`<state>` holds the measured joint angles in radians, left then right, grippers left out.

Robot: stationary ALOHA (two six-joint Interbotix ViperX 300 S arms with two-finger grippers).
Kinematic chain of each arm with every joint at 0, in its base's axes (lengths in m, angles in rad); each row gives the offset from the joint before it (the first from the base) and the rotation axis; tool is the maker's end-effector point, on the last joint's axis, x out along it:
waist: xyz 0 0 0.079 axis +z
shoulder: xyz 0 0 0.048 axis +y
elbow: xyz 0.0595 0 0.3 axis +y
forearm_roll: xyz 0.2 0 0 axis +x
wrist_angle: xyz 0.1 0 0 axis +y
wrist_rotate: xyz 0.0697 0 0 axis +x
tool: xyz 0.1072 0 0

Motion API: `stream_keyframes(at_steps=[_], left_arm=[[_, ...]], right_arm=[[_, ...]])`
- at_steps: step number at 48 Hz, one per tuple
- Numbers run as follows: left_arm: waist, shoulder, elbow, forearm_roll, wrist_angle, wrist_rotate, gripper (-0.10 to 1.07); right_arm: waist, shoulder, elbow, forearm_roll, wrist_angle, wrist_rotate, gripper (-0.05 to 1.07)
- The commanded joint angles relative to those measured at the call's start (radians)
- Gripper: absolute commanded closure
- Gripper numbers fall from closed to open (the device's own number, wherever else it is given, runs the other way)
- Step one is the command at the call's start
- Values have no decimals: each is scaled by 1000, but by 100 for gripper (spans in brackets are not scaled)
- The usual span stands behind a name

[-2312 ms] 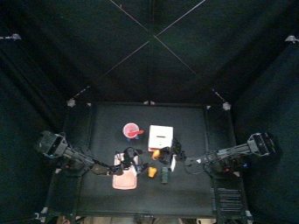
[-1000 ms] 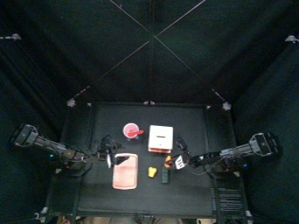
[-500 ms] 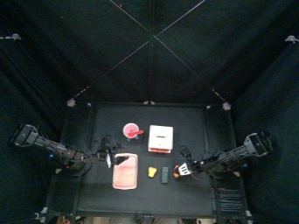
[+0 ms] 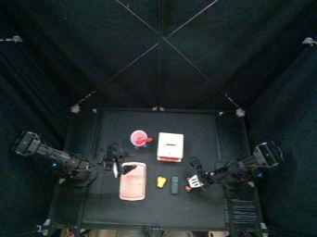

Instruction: Put carrot right of roll

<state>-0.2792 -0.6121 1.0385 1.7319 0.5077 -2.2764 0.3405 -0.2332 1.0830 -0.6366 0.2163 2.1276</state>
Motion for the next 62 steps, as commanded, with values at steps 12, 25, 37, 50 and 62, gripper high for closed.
stream_keyframes(at_steps=[12, 25, 37, 50, 62], left_arm=[[-2, 2, -12, 3, 2, -2, -5], [-2, 2, -11, 3, 2, -2, -5], [-2, 2, -11, 3, 2, -2, -5], [-2, 0, -11, 3, 2, -2, -5], [-2, 0, -11, 3, 2, -2, -5]], right_arm=[[-3, 3, -34, -38, -5, -2, 29], [-6, 2, -35, -52, 11, -2, 26], [-2, 3, -37, -54, 20, -2, 9], [-3, 3, -37, -46, 20, -2, 7], [-5, 3, -37, -48, 21, -2, 7]])
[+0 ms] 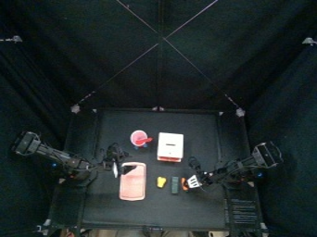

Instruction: Put carrot right of roll

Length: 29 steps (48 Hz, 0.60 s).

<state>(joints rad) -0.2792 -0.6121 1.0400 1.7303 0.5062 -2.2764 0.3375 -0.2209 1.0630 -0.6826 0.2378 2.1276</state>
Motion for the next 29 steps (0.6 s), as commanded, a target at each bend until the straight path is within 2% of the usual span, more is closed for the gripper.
stream_keyframes(at_steps=[1, 19, 29], left_arm=[[-2, 2, -12, 3, 3, -2, -5], [-2, 2, -12, 5, 3, -2, -5], [-2, 0, -12, 5, 3, -2, -5]], right_arm=[[-2, -9, -18, -3, -2, -2, 7], [-5, -37, -38, -41, -2, -2, 7], [-8, -18, -48, -44, -2, 0, 7]])
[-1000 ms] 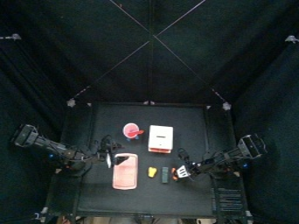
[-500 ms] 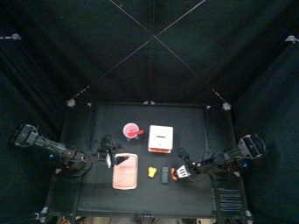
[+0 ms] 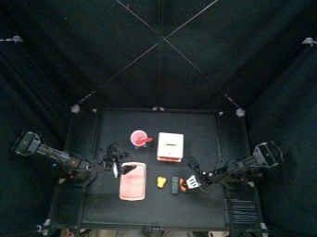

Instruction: Put carrot right of roll

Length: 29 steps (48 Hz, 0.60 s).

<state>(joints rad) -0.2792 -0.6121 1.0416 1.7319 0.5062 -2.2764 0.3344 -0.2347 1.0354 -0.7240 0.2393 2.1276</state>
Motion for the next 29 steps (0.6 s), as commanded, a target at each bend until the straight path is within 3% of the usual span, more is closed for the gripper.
stream_keyframes(at_steps=[1, 29], left_arm=[[-2, 2, -14, 3, 3, -2, -5], [-2, 2, -11, -3, 3, -2, -5]], right_arm=[[-5, -3, -20, -3, -3, 0, 7], [-23, 71, -64, -14, -3, -2, 7]])
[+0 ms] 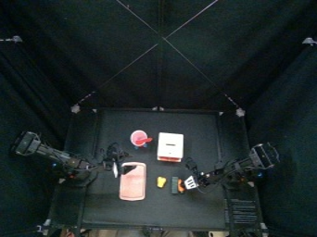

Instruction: Put carrot right of roll

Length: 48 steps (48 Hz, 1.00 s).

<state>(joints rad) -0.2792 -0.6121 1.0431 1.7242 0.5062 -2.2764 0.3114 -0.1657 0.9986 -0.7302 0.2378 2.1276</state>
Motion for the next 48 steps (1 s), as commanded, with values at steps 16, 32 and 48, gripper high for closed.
stream_keyframes(at_steps=[16, 32, 48], left_arm=[[-2, 0, -12, 3, 3, -2, -5], [-2, 0, -11, 3, 3, -2, -5], [-2, 2, -11, 3, 3, -2, -5]], right_arm=[[-3, 44, -35, 11, -2, -2, 7], [-6, 34, 18, 61, 0, -2, 7], [-2, -18, 77, 92, 0, -2, 7]])
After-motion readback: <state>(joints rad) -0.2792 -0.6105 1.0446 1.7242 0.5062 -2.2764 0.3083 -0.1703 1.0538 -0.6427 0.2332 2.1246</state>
